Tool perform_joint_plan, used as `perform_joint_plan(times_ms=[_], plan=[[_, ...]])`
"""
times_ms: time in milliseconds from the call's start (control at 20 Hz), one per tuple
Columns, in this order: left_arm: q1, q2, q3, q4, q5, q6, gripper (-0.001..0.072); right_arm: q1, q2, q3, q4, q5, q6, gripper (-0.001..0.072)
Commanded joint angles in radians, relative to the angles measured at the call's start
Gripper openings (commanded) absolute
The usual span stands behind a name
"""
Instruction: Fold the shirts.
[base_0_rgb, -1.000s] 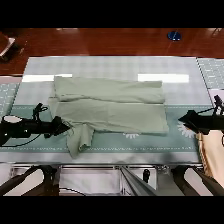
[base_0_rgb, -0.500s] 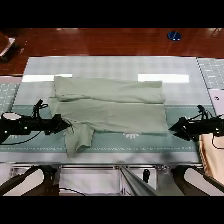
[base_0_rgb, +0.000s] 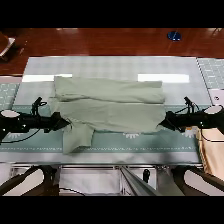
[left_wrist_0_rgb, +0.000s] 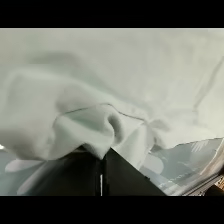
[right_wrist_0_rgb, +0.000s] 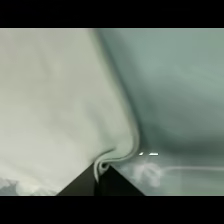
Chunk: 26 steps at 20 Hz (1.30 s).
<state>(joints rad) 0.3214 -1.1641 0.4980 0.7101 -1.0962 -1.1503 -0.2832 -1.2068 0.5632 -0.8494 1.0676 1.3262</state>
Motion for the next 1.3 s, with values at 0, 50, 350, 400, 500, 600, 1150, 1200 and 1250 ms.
perform_joint_plan(times_ms=[0, 50, 350, 400, 500, 600, 1150, 1200, 1250], plan=[[0.032, -0.001, 0.123, -0.005, -0.018, 0.021, 0.0016, 0.035, -0.001, 0.113, 0.023, 0.045, -0.056, 0.0036], [0.047, -0.001, 0.178, -0.024, -0.006, 0.02, 0.0016, 0.035, -0.002, 0.173, 0.004, 0.038, -0.031, 0.0036], [-0.005, -0.218, 0.597, -0.055, 0.029, -0.108, 0.0016, 0.036, -0.183, 0.533, 0.064, 0.034, 0.005, 0.0036], [-0.023, -0.276, 0.667, -0.054, 0.023, -0.122, 0.0016, 0.036, -0.222, 0.577, 0.075, 0.033, 0.008, 0.0036], [-0.058, -0.405, 0.814, -0.053, -0.008, -0.131, 0.0016, 0.036, -0.305, 0.651, 0.104, 0.028, 0.008, 0.0036], [-0.083, -0.53, 0.95, -0.051, -0.043, -0.172, 0.0016, 0.036, -0.387, 0.718, 0.138, 0.027, 0.006, 0.0036], [-0.092, -0.779, 1.223, 0.084, -0.229, -0.257, 0.0508, 0.029, -0.572, 0.844, 0.152, 0.064, -0.043, 0.0416], [-0.078, -0.776, 1.251, 0.139, -0.269, -0.276, 0.0508, 0.004, -0.559, 0.844, 0.152, 0.085, -0.024, 0.0415], [-0.06, -0.768, 1.276, 0.22, -0.307, -0.322, 0.0507, -0.028, -0.54, 0.844, 0.146, 0.108, -0.006, 0.0415]])
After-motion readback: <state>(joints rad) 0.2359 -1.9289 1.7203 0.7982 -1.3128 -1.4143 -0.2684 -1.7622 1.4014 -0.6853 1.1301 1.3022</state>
